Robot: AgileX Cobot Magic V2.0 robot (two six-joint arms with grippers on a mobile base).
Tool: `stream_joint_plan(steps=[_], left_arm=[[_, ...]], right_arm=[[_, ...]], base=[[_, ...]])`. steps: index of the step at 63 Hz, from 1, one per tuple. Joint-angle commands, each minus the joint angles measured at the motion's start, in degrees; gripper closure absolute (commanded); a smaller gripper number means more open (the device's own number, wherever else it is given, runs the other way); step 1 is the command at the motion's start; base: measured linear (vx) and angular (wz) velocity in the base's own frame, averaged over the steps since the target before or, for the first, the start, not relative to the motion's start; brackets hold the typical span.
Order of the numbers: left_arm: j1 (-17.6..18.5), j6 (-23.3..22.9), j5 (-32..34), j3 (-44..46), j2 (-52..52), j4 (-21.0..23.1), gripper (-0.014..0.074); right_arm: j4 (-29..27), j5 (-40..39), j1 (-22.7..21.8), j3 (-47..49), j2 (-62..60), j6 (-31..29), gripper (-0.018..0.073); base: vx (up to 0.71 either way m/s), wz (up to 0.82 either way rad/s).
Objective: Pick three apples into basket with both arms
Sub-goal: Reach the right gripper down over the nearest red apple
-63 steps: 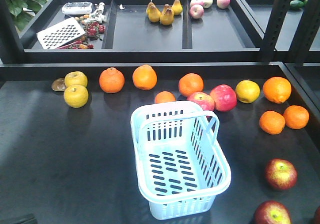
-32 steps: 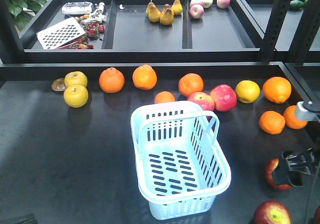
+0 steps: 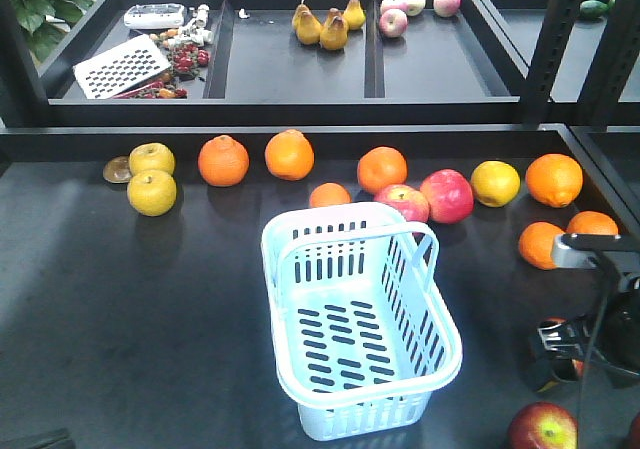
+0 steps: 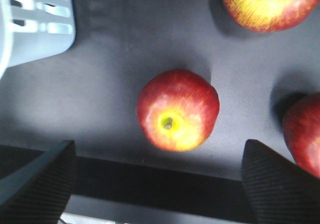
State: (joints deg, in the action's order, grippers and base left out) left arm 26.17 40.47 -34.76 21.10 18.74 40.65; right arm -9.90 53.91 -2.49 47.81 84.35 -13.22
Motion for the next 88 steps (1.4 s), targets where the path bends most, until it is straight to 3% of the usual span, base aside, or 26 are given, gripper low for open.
stream_joint_plan(steps=[1, 71, 82, 88], left_arm=[[-0.1, -0.3, 3.0, 1.5, 0.5, 2.0, 0.0604], [-0.1, -0.3, 2.9, 1.5, 0.5, 1.6, 0.0604], [-0.1, -0.3, 2.9, 1.5, 0.5, 1.6, 0.0604], [-0.1, -0.3, 2.9, 1.5, 0.5, 1.6, 0.0604]], right_arm=[[-0.2, -1.5, -0.2, 1.7, 1.2, -0.4, -0.0064], [0.5, -4.4, -0.2, 1.7, 22.4, -0.1, -0.0026], [-0.3, -2.9, -0.2, 1.7, 21.4, -0.2, 0.0090], [-0.2, -1.7, -0.2, 1.7, 18.5, -0.4, 0.0249]], base=[[0.00, 0.00], [0.00, 0.00], [0.00, 0.00], [0.00, 0.00]])
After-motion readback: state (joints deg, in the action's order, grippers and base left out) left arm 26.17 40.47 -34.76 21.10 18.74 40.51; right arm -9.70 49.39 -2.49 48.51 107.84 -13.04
